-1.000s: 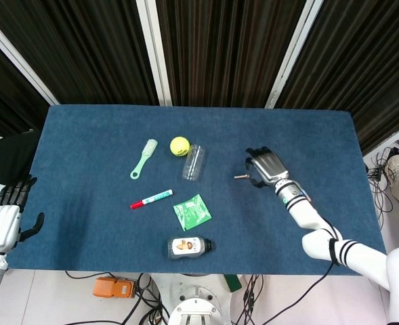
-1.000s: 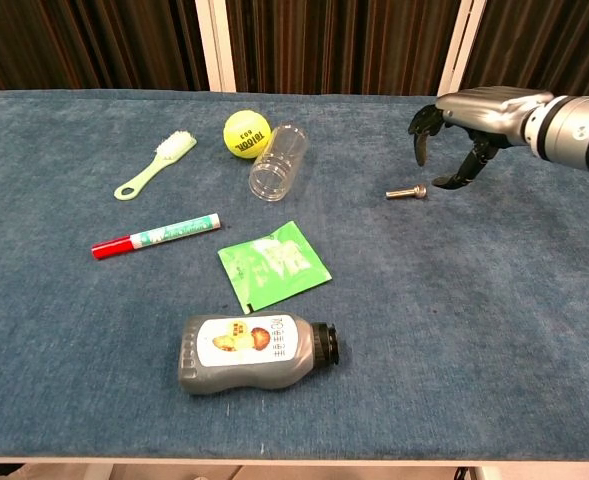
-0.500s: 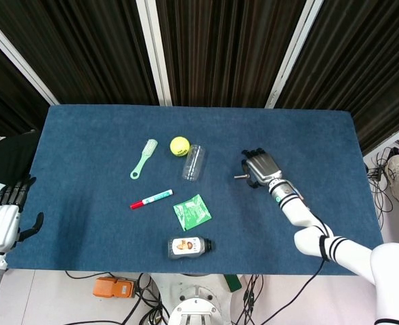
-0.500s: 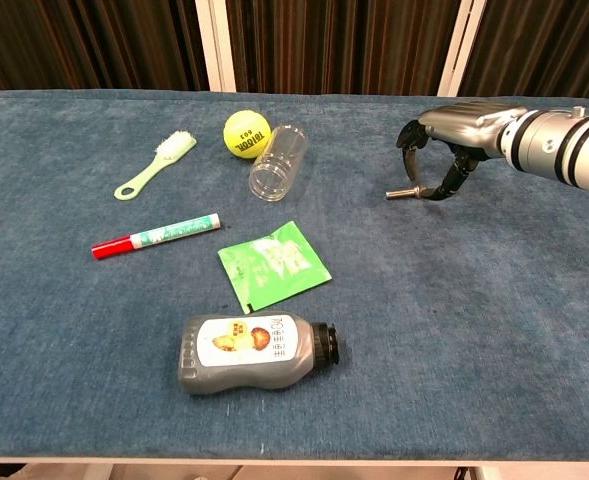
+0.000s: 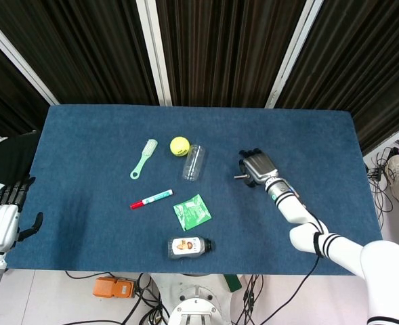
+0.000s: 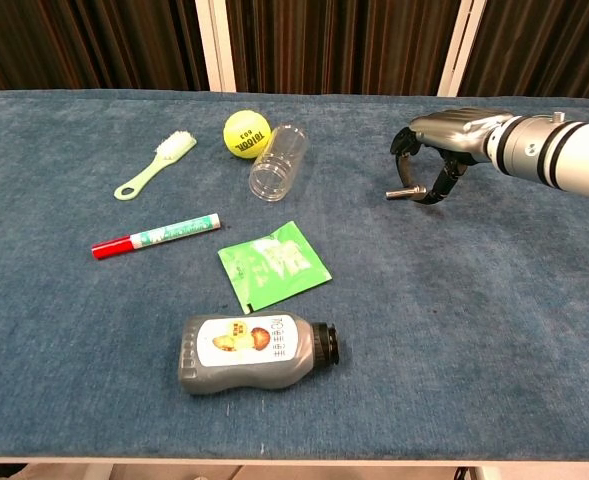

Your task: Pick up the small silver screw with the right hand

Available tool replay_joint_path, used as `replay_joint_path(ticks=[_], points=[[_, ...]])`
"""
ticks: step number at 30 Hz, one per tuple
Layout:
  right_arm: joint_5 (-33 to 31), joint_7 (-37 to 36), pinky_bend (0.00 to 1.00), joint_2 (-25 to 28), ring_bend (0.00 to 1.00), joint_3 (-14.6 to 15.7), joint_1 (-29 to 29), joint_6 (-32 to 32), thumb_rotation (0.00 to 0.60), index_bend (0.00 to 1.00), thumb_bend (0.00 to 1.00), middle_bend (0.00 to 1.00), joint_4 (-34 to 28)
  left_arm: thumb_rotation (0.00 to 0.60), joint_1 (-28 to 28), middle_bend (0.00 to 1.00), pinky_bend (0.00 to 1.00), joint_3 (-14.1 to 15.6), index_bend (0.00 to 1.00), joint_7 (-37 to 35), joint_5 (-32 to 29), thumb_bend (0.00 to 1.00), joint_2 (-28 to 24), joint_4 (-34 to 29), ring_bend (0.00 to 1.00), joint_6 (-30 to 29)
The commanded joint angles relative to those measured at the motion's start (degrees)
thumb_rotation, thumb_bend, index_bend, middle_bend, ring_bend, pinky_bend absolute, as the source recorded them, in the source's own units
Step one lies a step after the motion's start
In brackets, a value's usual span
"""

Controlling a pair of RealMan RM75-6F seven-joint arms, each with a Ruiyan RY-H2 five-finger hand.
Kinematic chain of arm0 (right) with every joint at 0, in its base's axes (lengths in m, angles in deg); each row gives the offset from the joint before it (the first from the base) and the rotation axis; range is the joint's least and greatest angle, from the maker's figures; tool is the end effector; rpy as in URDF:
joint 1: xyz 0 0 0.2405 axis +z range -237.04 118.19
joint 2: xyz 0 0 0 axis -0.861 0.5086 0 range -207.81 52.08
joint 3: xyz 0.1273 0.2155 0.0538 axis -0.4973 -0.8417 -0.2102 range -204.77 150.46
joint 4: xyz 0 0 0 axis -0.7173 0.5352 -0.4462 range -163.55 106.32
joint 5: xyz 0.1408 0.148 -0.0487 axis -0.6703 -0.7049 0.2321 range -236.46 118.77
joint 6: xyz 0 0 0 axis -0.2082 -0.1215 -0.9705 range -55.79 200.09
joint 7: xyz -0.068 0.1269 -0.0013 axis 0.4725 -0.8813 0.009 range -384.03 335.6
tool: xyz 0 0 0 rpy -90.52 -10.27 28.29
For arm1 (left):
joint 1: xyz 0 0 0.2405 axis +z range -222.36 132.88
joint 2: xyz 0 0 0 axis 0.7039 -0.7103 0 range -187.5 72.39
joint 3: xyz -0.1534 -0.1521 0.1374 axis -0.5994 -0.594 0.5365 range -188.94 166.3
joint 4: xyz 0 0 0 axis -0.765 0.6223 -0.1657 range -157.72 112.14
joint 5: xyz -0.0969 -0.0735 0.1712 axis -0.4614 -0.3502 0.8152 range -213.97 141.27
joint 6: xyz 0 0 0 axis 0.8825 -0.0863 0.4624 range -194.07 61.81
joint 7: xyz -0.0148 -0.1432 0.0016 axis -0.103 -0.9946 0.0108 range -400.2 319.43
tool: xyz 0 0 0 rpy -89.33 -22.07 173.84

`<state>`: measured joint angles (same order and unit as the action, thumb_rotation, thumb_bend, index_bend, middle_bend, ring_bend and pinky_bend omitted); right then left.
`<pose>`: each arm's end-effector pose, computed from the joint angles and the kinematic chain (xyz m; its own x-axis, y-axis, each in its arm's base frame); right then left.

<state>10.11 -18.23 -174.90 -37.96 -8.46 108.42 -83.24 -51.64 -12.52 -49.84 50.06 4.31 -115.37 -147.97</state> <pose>-0.1790 -0.4189 -0.0441 0.5733 -0.3427 0.7442 -0.8087 -0.3828 0.4466 -0.3118 0.1858 0.1599 0.2778 0.0765 0.9576 0.9606 -0.0349 -0.2759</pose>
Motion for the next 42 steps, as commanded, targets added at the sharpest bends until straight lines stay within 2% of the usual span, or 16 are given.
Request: replay_joint_path(ticks=[1,12,22,26,32,42], points=[[0.22,-0.45,0.21,-0.22,0.25,0.02,0.24,-0.11,0.600,0.56,0.49,0.22,0.16,0.600,0.04,0.01,0.07,0.00,0.05,-0.07,-0.03,0.41,0.03,0.02,0.00,-0.03],[0.26,-0.37,0.21,-1.31,0.25,0.36,1.02,-0.63,0.600,0.59,0.54,0.22,1.67,0.600,0.04,0.00,0.07,-0.01,0.05,-0.45,-0.20,0.41,-0.24,-0.29,0.00,0.16],[-0.14,0.37,0.23,-1.94,0.27,0.48,1.33,-0.63,0.600,0.67,0.74,0.22,2.53,0.600,0.19,0.01,0.07,0.04,0.05,-0.96,-0.80,0.41,-0.49,-0.96,0.00,0.56],[0.17,-0.45,0.24,-1.27,0.27,-0.05,0.98,0.93,0.600,0.67,0.75,0.22,1.37,0.600,0.21,0.00,0.07,0.04,0.05,-1.03,-0.80,0.41,-0.47,-0.93,0.00,0.55],[2.11,-3.65,0.24,3.76,0.27,-1.87,-0.75,6.71,0.600,0.68,0.75,0.22,-5.83,0.600,0.23,0.00,0.07,0.09,0.05,-1.18,-0.69,0.41,-0.40,-0.75,0.00,0.58],[5.70,-6.40,0.24,17.49,0.27,-7.87,-5.65,22.08,0.600,0.76,0.75,0.22,-25.45,0.600,0.21,0.00,0.07,0.15,0.05,-0.40,-0.74,0.41,-0.56,-1.28,0.00,0.76]])
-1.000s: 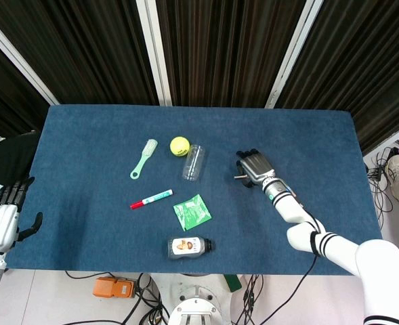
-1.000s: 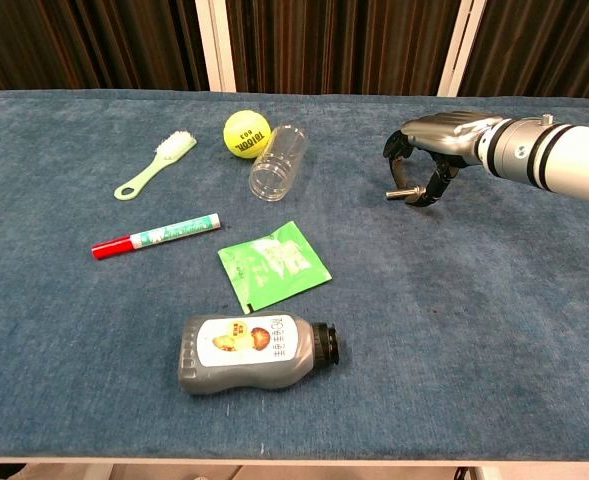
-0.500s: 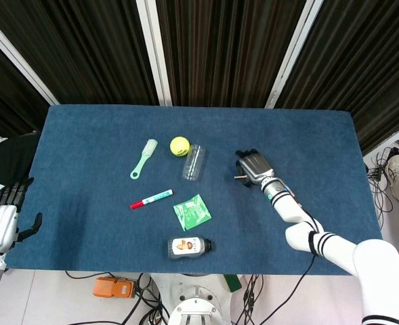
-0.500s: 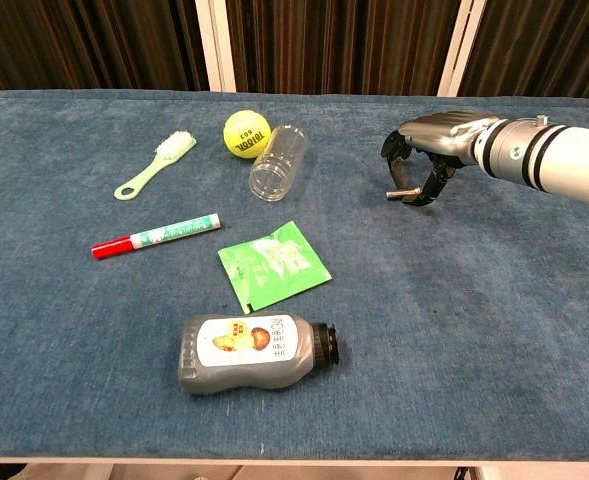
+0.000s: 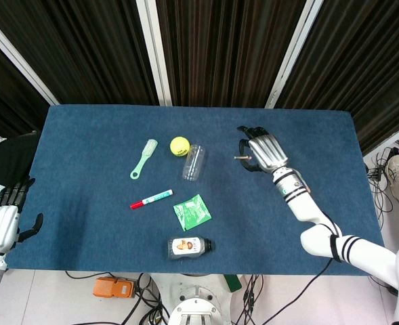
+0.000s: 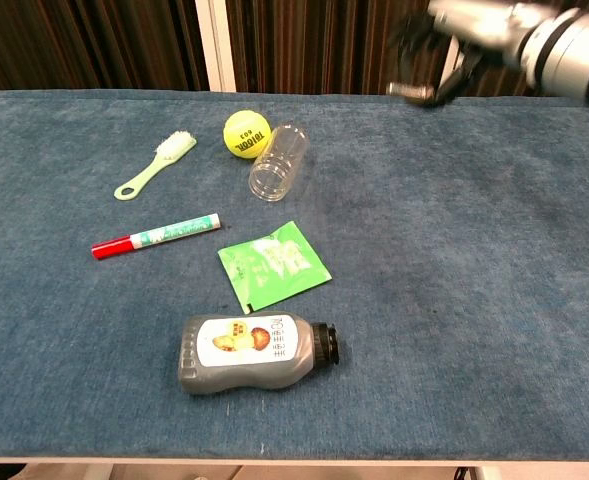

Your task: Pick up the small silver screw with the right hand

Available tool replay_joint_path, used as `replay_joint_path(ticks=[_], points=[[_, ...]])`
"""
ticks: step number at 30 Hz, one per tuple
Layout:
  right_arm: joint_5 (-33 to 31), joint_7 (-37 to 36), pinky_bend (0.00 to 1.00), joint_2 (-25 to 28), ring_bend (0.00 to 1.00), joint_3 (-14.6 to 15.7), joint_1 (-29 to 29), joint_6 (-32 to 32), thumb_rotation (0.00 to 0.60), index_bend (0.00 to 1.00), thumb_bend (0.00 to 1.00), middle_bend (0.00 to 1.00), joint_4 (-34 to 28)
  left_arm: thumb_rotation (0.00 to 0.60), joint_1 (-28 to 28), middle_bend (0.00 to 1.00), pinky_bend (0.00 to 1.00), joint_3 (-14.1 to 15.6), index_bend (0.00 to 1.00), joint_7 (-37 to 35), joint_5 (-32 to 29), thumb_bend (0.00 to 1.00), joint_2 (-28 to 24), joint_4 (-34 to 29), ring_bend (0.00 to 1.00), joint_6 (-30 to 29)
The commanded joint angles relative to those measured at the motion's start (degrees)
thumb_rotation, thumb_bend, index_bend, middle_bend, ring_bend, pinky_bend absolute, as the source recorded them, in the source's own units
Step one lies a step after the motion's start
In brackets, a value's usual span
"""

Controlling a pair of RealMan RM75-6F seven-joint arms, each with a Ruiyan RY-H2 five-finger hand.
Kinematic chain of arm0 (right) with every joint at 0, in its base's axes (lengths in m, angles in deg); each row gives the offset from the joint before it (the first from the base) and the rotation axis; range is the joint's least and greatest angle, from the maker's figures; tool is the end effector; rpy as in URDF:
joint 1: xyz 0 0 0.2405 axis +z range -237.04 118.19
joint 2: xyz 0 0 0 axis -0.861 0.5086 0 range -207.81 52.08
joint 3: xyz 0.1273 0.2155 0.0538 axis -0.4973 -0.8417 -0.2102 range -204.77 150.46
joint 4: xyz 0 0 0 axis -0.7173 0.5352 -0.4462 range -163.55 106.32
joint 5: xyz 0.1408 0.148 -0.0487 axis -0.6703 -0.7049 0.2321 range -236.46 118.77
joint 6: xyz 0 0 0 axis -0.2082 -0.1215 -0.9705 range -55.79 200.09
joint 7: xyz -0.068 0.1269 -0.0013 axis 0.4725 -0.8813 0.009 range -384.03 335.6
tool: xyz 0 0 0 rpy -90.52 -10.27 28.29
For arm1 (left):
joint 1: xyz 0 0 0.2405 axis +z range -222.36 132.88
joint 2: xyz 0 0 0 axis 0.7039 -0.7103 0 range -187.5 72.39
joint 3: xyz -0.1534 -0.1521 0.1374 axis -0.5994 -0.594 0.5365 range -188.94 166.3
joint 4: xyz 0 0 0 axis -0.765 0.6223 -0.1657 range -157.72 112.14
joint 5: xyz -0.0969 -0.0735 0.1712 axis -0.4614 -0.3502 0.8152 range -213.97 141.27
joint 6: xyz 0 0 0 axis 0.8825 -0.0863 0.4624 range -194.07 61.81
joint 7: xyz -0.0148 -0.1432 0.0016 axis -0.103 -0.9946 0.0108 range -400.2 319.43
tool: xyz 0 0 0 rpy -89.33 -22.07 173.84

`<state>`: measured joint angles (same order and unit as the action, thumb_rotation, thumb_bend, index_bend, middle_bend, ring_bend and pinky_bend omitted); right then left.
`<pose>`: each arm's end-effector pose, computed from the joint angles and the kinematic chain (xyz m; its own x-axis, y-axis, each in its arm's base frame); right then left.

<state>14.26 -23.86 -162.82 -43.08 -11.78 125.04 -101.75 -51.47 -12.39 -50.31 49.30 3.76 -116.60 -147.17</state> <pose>-0.1311 -0.4125 0.0406 0.3489 -0.1129 0.9303 -0.8641 -0.4232 0.2726 -0.3115 0.1838 0.1595 0.2567 0.0927 0.9620 0.9665 -0.0162 -0.2563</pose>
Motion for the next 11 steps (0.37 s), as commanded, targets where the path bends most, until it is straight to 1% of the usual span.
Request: replay_joint_path(ticks=[1,6,11], points=[[1.79,-0.67,0.24,6.48,0.27,-3.24,-2.71,6.55,0.600,0.77,0.75,0.22,-8.55,0.600,0.06,0.00,0.07,0.04,0.05,0.14,0.03,0.41,-0.02,-0.09,0.00,-0.08],[2.02,0.73,0.24,11.48,0.27,-5.51,-4.20,10.56,0.600,0.78,0.75,0.22,-15.85,0.600,0.17,0.00,0.07,0.10,0.05,0.44,0.04,0.41,-0.07,-0.26,0.00,-0.18],[-0.03,3.06,0.25,14.57,0.27,-6.80,-3.90,9.90,0.600,0.79,0.75,0.22,-19.48,0.600,0.18,0.00,0.07,0.00,0.05,0.55,-0.32,0.41,-0.12,-0.35,0.00,-0.04]])
